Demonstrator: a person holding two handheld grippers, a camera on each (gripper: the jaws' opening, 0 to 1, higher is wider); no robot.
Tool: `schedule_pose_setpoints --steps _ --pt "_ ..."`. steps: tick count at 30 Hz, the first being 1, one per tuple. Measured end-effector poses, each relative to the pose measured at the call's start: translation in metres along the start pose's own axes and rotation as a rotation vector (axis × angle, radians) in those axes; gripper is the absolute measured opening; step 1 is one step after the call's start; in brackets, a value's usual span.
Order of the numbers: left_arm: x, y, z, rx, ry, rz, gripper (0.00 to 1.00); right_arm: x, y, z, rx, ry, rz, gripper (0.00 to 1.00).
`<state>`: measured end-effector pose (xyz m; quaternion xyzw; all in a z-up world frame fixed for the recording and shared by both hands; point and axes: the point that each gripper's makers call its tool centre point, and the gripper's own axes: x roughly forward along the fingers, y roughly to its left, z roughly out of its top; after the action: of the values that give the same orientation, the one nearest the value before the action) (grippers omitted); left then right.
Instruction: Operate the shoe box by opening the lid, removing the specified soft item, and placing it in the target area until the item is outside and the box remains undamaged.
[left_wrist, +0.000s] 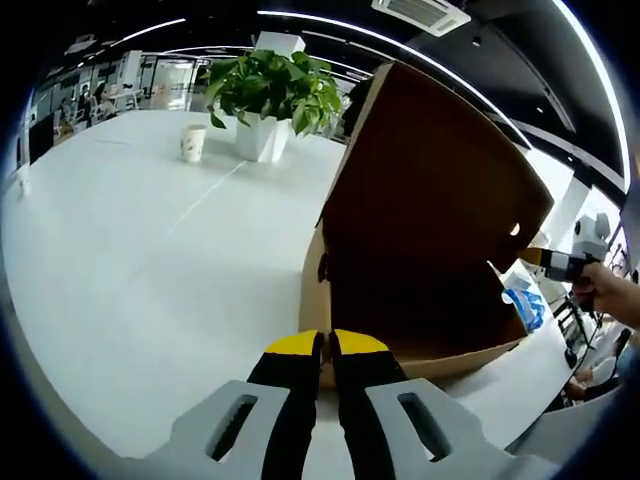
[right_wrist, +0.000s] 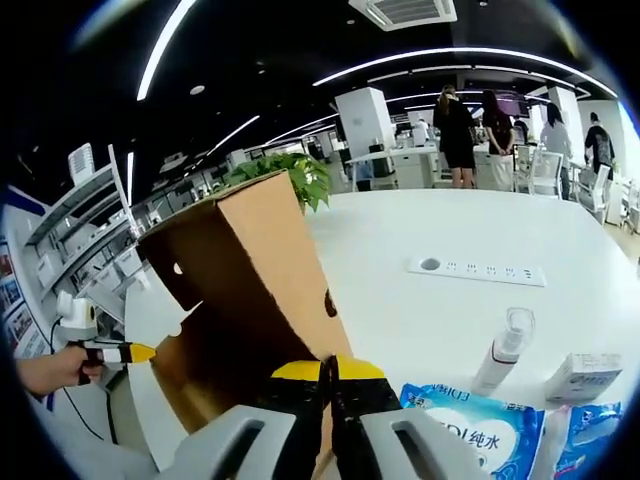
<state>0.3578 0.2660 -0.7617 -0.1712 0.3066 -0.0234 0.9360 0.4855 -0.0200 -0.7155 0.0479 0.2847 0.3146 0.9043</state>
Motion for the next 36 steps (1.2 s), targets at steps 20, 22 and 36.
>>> schedule_pose_setpoints --steps 20,22,36 --pt "0.000 0.000 0.000 0.013 0.005 0.002 0.02 -0.006 0.004 -0.012 -0.016 -0.004 0.001 0.00" --pt "0.000 0.000 0.000 0.014 0.005 0.001 0.02 -0.007 0.004 -0.015 -0.018 0.003 0.002 0.00" --pt "0.000 -0.001 0.000 0.054 0.027 -0.003 0.03 -0.011 0.007 -0.028 0.028 0.006 -0.002 0.00"
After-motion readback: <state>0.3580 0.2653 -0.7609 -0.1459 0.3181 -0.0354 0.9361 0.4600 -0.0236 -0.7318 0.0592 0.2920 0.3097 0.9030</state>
